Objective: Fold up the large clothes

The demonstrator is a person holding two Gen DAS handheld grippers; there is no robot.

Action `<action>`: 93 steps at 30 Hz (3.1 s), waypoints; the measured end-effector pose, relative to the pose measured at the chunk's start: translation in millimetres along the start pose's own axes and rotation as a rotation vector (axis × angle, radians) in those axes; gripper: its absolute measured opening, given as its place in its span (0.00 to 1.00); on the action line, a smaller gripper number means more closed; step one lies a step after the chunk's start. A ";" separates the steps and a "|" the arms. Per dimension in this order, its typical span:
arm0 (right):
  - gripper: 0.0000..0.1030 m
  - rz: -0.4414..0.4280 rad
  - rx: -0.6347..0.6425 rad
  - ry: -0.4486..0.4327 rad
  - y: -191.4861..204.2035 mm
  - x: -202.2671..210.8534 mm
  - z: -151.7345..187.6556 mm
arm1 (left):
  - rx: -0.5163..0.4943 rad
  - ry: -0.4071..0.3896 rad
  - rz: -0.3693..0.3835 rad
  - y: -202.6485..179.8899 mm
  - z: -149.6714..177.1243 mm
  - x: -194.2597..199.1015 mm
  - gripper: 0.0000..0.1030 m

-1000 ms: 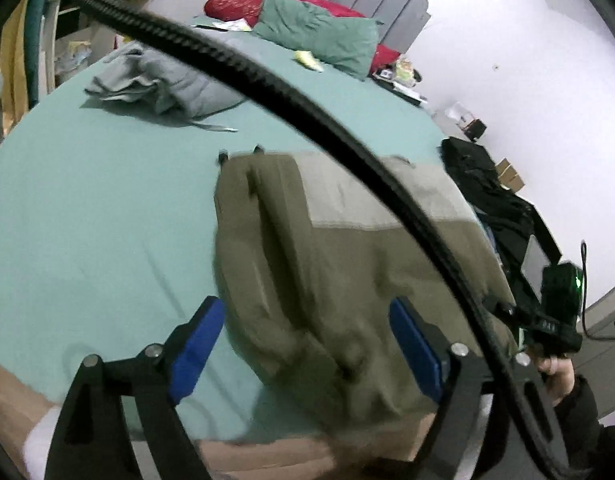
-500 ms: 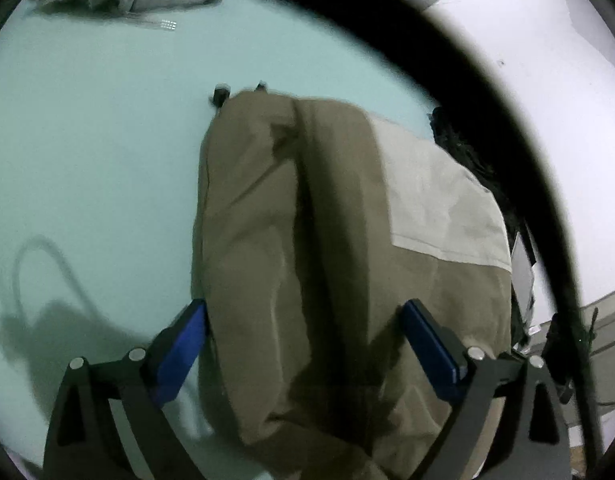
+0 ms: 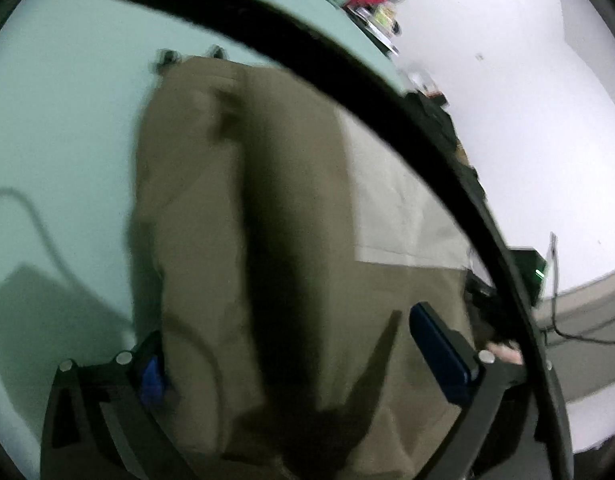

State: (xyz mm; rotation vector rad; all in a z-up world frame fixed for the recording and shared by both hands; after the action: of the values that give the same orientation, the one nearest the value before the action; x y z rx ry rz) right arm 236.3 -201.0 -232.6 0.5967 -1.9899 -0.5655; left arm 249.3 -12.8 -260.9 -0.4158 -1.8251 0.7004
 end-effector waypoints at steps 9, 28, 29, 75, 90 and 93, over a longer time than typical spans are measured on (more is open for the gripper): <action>0.84 -0.172 -0.127 -0.018 -33.9 -11.7 14.5 | -0.174 0.105 -0.107 -37.1 -1.4 -48.8 1.00; 0.45 -0.066 0.013 -0.069 2.7 -18.2 17.0 | -0.228 -0.074 -0.237 -66.4 17.1 -38.0 0.29; 0.44 -0.064 0.020 -0.076 3.3 -18.3 16.2 | -0.233 -0.081 -0.243 -67.8 17.6 -34.8 0.27; 0.30 -0.080 0.547 -0.414 318.3 12.1 -52.6 | -0.383 -0.643 -0.294 -64.3 12.4 256.4 0.18; 0.30 -0.220 0.572 -0.377 417.2 -102.1 -51.6 | -0.329 -0.699 -0.435 17.9 12.9 327.4 0.18; 0.31 -0.257 0.564 -0.377 432.6 -125.4 -53.8 | -0.329 -0.704 -0.463 35.2 15.5 344.3 0.18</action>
State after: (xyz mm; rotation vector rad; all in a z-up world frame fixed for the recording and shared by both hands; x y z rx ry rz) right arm 261.0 203.3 -28.5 1.1724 -2.4671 -0.2694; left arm 111.3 212.4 -36.7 0.0775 -2.5986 0.2205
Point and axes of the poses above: each gripper's, at about its wrist camera, not at the fingertips, and x roughly against the way its jaws point, y to its left, z to its underside, the point moved 6 cm from there along -x, roughly the way its jaws point, and after that the axes turned 7 degrees about -z, right-handed, at the moved point
